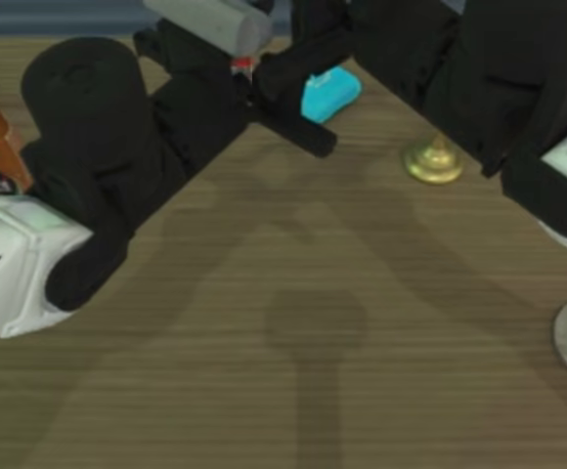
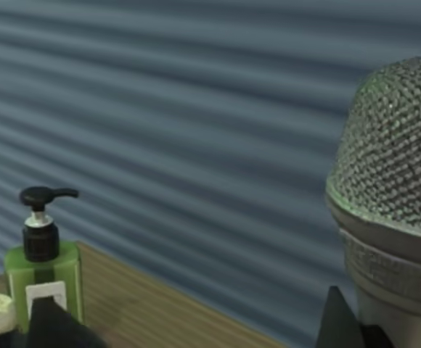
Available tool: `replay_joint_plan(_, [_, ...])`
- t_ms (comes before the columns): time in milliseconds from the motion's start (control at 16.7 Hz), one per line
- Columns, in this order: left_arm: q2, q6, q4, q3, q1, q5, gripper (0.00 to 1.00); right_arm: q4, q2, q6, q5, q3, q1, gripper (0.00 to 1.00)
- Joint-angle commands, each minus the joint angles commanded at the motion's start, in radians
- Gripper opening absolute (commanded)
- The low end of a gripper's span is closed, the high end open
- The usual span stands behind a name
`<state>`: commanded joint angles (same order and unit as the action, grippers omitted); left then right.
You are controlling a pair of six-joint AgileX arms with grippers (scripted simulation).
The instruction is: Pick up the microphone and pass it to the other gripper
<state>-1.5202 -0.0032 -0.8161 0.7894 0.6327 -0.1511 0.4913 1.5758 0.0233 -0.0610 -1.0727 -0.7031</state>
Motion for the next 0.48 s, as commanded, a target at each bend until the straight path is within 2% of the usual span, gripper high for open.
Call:
replay_joint_plan(420, [0.000, 0.000, 0.000, 0.000, 0.000, 0.000, 1.00, 0.000, 0.000, 0.000, 0.000, 0.000, 0.000, 0.00])
replay_joint_plan(480, [-0.010, 0.013, 0.000, -0.011, -0.029, 0.029, 1.00, 0.003, -0.016, 0.009, -0.012, -0.009, 0.000, 0.00])
